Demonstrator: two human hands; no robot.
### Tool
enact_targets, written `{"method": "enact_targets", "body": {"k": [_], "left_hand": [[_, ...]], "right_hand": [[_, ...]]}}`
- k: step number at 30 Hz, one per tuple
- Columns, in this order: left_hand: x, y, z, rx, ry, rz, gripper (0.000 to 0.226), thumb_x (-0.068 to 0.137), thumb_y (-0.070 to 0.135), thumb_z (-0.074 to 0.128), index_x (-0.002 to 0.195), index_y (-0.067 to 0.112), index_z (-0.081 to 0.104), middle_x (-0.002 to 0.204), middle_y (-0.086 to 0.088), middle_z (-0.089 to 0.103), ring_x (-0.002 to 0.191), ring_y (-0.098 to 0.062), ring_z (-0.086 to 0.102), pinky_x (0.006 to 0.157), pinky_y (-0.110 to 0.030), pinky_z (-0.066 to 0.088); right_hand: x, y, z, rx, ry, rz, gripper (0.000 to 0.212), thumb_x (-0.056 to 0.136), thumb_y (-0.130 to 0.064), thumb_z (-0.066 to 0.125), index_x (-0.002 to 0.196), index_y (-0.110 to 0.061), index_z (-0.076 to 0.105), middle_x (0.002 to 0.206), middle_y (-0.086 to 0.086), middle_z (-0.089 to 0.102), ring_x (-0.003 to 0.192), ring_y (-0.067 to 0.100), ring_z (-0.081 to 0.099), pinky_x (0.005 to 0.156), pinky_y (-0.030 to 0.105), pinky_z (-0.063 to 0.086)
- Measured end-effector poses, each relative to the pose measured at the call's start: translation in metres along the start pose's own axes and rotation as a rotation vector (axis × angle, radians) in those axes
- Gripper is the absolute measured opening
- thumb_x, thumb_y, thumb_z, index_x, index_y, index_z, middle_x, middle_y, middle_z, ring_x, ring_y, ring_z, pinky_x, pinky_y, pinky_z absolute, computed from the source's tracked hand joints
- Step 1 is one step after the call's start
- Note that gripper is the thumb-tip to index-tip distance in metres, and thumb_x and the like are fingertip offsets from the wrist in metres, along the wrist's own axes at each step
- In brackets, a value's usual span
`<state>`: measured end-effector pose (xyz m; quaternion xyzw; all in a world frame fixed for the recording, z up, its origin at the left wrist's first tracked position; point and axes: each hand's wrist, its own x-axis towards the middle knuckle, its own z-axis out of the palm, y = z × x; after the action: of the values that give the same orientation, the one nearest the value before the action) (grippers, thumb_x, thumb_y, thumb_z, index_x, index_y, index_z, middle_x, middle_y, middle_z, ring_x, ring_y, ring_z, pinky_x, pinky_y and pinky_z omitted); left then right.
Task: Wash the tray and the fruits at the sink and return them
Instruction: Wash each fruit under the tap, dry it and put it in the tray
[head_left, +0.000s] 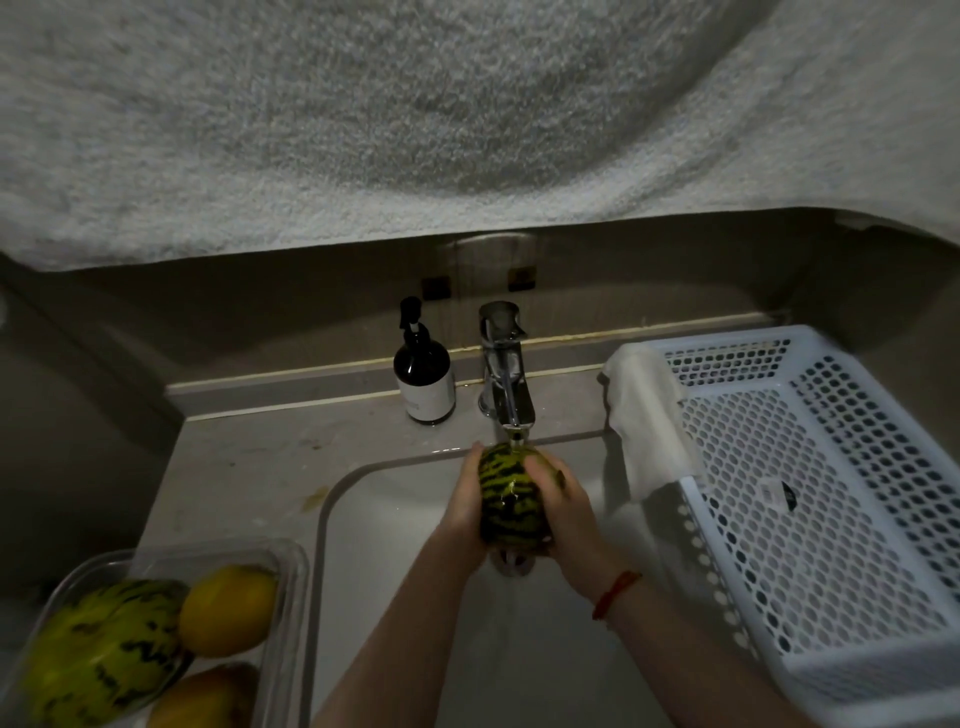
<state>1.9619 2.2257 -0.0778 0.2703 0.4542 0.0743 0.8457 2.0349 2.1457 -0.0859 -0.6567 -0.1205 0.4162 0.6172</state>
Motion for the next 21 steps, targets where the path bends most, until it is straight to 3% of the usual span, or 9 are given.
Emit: {"method": "enact_targets", "body": {"k": [2, 4, 7, 10, 13, 15, 16, 18, 21], "left_hand": [[-0.001, -0.013, 0.001, 0.137, 0.07, 0.306, 0.028, 0.095, 0.041, 0.046, 0.116, 0.024, 0.056, 0.116, -0.012, 0.063, 0.1, -0.022, 0.064, 0.075, -0.031, 0.055], [-0.003, -0.023, -0.002, 0.274, 0.075, 0.537, 0.031, 0.094, 0.025, 0.053, 0.124, 0.03, 0.048, 0.121, -0.005, 0.057, 0.104, -0.015, 0.06, 0.077, -0.023, 0.055], [-0.006, -0.021, -0.005, 0.289, 0.066, 0.586, 0.04, 0.09, 0.02, 0.059, 0.127, 0.03, 0.047, 0.119, -0.004, 0.057, 0.105, -0.018, 0.061, 0.08, -0.029, 0.056], [-0.007, -0.01, -0.001, 0.203, 0.149, 0.381, 0.022, 0.091, 0.036, 0.055, 0.111, 0.029, 0.055, 0.112, -0.011, 0.06, 0.096, -0.024, 0.062, 0.075, -0.037, 0.057], [-0.01, 0.001, 0.0, -0.083, 0.121, -0.096, 0.058, 0.086, 0.063, 0.042, 0.107, 0.012, 0.062, 0.097, -0.021, 0.066, 0.089, -0.038, 0.061, 0.072, -0.045, 0.054], [-0.01, 0.007, -0.007, -0.224, 0.131, -0.228, 0.066, 0.083, 0.065, 0.041, 0.104, 0.004, 0.058, 0.092, -0.023, 0.066, 0.085, -0.039, 0.06, 0.062, -0.039, 0.05], [-0.012, 0.01, -0.01, -0.272, 0.136, -0.275, 0.066, 0.083, 0.063, 0.045, 0.107, 0.002, 0.054, 0.098, -0.025, 0.063, 0.089, -0.042, 0.059, 0.061, -0.04, 0.05], [-0.015, 0.014, -0.014, -0.233, 0.105, -0.356, 0.064, 0.085, 0.06, 0.047, 0.11, 0.001, 0.05, 0.093, -0.033, 0.064, 0.081, -0.047, 0.063, 0.052, -0.039, 0.053], [-0.015, 0.014, -0.015, -0.099, 0.031, -0.366, 0.066, 0.087, 0.062, 0.04, 0.11, 0.001, 0.052, 0.074, -0.034, 0.066, 0.06, -0.048, 0.065, 0.042, -0.041, 0.054]], "right_hand": [[0.009, -0.004, 0.01, 0.136, 0.051, 0.31, 0.036, 0.089, -0.047, 0.052, 0.107, -0.017, 0.064, 0.11, 0.017, 0.065, 0.095, 0.033, 0.064, 0.075, 0.049, 0.056], [0.016, -0.007, 0.011, 0.189, -0.041, 0.504, 0.056, 0.087, -0.057, 0.046, 0.114, -0.011, 0.063, 0.115, 0.021, 0.063, 0.102, 0.038, 0.062, 0.082, 0.05, 0.053], [0.022, -0.012, 0.01, 0.135, -0.111, 0.548, 0.064, 0.087, -0.064, 0.041, 0.119, -0.012, 0.06, 0.117, 0.021, 0.062, 0.107, 0.037, 0.059, 0.092, 0.053, 0.048], [0.016, -0.014, 0.012, -0.041, -0.051, 0.375, 0.054, 0.088, -0.062, 0.044, 0.112, -0.016, 0.06, 0.109, 0.014, 0.065, 0.098, 0.03, 0.063, 0.087, 0.046, 0.053], [0.009, -0.008, 0.002, -0.365, -0.054, -0.025, 0.031, 0.084, -0.058, 0.056, 0.108, -0.037, 0.056, 0.112, -0.001, 0.065, 0.101, 0.018, 0.061, 0.088, 0.028, 0.052], [0.006, -0.003, -0.01, -0.507, -0.203, -0.209, 0.057, 0.075, -0.062, 0.061, 0.126, -0.041, 0.047, 0.12, -0.007, 0.06, 0.11, 0.014, 0.058, 0.093, 0.028, 0.05], [0.006, -0.002, -0.014, -0.527, -0.264, -0.259, 0.072, 0.07, -0.062, 0.062, 0.133, -0.033, 0.043, 0.125, -0.004, 0.058, 0.115, 0.015, 0.056, 0.097, 0.032, 0.048], [0.007, -0.003, -0.017, -0.395, -0.356, -0.306, 0.073, 0.067, -0.047, 0.069, 0.131, -0.021, 0.045, 0.123, 0.001, 0.059, 0.114, 0.015, 0.057, 0.095, 0.032, 0.049], [0.005, -0.007, -0.011, -0.056, -0.324, -0.189, 0.05, 0.066, -0.025, 0.073, 0.113, -0.021, 0.058, 0.11, 0.006, 0.067, 0.102, 0.018, 0.065, 0.083, 0.027, 0.053]]}}
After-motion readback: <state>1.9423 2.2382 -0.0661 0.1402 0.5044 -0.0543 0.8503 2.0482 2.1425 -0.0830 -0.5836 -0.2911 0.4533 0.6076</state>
